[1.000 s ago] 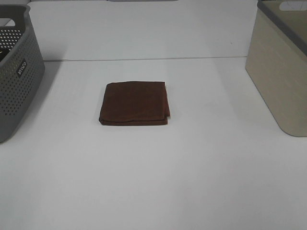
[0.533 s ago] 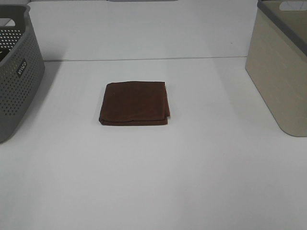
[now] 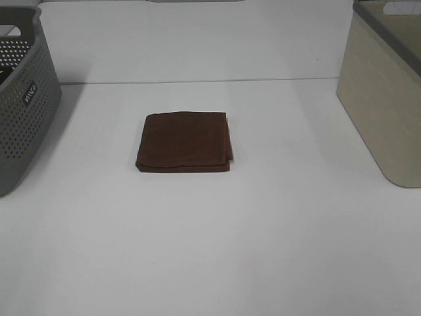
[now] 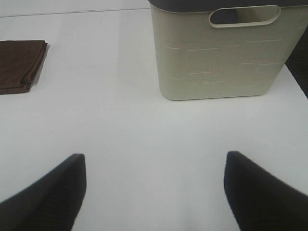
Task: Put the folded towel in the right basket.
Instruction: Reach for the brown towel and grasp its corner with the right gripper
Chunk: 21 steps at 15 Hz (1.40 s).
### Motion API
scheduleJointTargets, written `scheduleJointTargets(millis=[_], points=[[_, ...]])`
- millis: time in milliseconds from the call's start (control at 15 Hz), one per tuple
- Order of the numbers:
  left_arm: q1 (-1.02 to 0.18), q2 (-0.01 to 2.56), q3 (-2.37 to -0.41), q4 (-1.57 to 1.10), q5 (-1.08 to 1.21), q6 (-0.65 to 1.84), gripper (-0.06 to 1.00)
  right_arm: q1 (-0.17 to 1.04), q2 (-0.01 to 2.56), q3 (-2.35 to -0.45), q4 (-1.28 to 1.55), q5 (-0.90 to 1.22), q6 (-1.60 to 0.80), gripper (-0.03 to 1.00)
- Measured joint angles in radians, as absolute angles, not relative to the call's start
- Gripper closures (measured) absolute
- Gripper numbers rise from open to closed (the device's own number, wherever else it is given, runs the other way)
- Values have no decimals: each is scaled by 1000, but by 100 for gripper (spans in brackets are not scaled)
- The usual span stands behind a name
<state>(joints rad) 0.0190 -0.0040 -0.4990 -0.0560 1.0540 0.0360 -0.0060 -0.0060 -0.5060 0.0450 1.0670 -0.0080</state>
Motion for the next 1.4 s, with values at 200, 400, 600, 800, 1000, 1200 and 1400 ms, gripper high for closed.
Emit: scheduleJointTargets(millis=[200,400,600,800,1000,1200,1400], points=[[19,-4,-499,-56,1054,36,-3,-6,-6,-506,45,1067,-8,22],[19,-4,-499,-56,1054,36,-3,-6,-6,-506,45,1067,-8,22],[19,-4,-499,-56,1054,36,-3,-6,-6,-506,45,1067,-8,22],[19,-4,-499,-56,1054,36,-3,-6,-6,-506,45,1067,-8,22],[19,-4,-499,-56,1054,36,-3,-6,-6,-506,45,1067,-8,22],[19,-4,-499,-56,1054,36,-3,-6,27,-522,45,1037,-8,22],[19,-4,-499,-56,1054,36,-3,-6,215,-594,51,912,0,22]])
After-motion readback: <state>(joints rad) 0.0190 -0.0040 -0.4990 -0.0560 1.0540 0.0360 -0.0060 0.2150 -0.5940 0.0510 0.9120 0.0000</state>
